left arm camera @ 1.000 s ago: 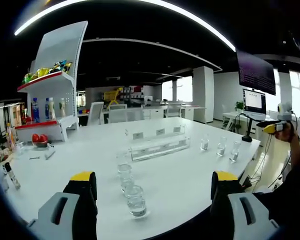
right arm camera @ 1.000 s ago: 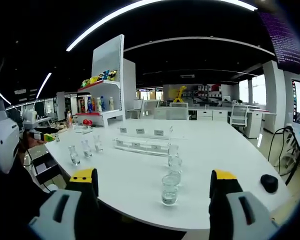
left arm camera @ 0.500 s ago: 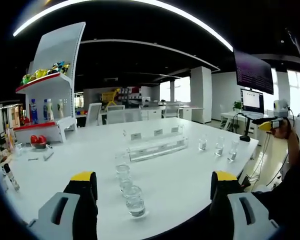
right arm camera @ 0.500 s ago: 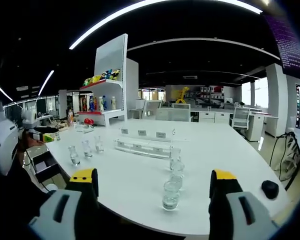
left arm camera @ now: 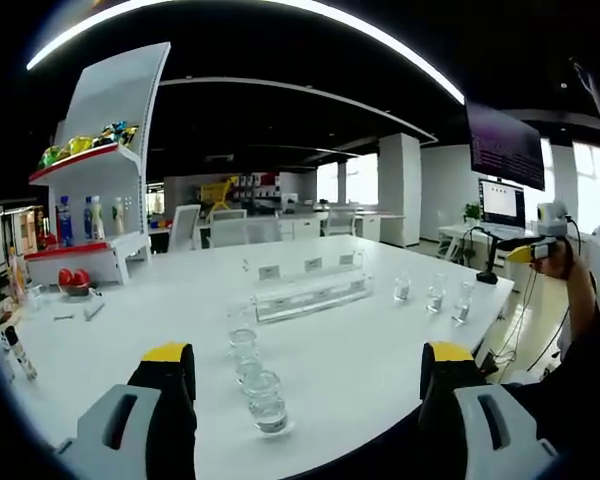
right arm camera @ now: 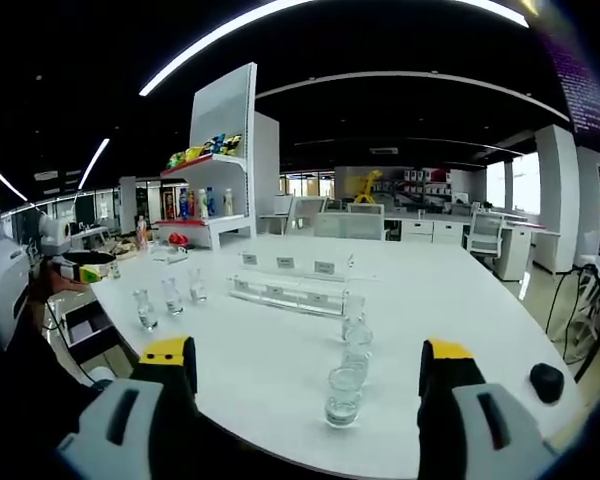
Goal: Identify the label on the chemical reagent bottle, grasp the chemical reagent bottle, and place it in the designated position on the reagent rack
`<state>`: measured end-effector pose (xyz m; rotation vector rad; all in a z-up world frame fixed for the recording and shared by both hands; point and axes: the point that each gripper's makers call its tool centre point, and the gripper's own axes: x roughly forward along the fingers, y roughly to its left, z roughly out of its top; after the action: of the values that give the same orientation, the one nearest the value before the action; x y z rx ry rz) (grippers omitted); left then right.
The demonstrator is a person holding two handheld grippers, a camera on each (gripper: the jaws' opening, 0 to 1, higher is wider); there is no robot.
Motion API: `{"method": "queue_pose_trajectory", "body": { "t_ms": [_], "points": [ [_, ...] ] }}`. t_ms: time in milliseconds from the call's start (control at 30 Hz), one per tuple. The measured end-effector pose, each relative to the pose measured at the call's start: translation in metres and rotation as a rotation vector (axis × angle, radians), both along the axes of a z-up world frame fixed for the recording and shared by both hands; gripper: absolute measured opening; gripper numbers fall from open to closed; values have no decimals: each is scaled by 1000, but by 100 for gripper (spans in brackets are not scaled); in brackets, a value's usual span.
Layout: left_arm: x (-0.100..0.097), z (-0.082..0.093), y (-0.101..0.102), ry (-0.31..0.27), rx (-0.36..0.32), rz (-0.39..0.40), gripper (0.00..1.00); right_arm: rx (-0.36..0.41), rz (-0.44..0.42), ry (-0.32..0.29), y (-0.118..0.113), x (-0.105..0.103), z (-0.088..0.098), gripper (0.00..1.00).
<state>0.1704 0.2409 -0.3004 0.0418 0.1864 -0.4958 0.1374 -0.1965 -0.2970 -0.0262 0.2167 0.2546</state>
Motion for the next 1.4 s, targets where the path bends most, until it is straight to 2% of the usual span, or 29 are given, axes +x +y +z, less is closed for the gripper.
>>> {"method": "queue_pose_trajectory", "body": {
  "t_ms": [533, 900, 1167, 1400],
  "points": [
    [-1, 0, 1, 3, -5, -3, 92, -2, -1, 28, -2, 4, -15, 88],
    [1, 6, -1, -6, -24, -7, 92, 99, -64, 45, -27, 20, -32, 86],
    [2, 7, -5, -5, -15, -8, 92, 99, -58, 89, -26, 23, -52, 86],
    [1, 8, -6, -9, -10, -11, 91, 102, -50, 102, -25, 24, -56, 85]
  ]
}}
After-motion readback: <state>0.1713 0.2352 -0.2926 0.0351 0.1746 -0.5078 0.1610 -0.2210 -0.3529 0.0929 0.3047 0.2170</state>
